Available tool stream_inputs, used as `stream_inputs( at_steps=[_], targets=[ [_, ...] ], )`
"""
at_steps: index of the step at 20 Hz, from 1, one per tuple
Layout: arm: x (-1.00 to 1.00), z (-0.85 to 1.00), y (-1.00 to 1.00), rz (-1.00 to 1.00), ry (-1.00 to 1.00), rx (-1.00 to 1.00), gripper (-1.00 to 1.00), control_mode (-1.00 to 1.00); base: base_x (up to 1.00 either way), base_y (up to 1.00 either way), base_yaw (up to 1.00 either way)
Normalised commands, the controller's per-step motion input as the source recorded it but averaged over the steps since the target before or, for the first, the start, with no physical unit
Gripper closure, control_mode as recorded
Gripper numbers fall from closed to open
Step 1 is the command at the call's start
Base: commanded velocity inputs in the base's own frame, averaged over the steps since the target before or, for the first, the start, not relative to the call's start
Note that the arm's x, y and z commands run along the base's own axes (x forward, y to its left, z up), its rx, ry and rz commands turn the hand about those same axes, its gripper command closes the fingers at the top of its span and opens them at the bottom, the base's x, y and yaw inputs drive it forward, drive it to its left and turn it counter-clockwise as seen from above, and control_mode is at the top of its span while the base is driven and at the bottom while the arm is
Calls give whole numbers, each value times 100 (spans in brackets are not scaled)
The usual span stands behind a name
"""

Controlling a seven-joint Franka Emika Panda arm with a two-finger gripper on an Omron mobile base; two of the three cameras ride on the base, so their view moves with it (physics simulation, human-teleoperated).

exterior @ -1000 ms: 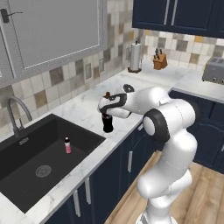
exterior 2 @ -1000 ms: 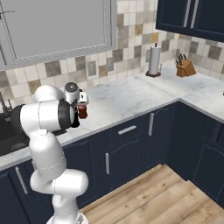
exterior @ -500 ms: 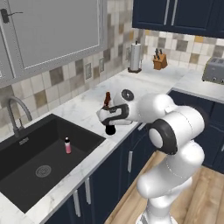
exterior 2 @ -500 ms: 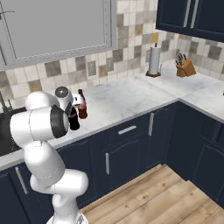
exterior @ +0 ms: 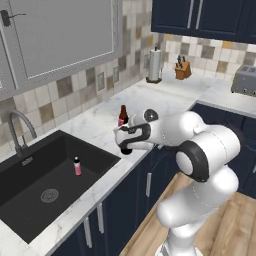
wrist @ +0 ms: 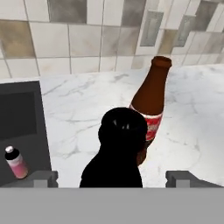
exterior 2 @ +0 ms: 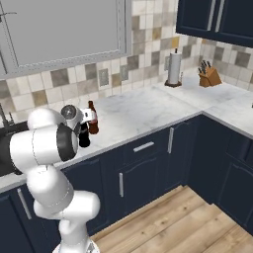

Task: Place the large bottle from the dining counter next to the other large bottle outside the sink, and place the small bottle from the dining counter next to the other small bottle inside the sink.

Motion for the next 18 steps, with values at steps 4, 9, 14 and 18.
stream_inputs(
  at_steps=[4, 9, 14, 18],
  targets=[
    [-41, 78, 0, 0, -23, 0, -100, -100, 0, 0, 0],
    [-18, 80, 0, 0, -16, 0, -100, -100, 0, 0, 0],
    [-3, 22, 0, 0, 1, -4, -100, -100, 0, 0, 0],
    [-29, 10, 0, 0, 6, -12, -100, -100, 0, 0, 0]
  ],
)
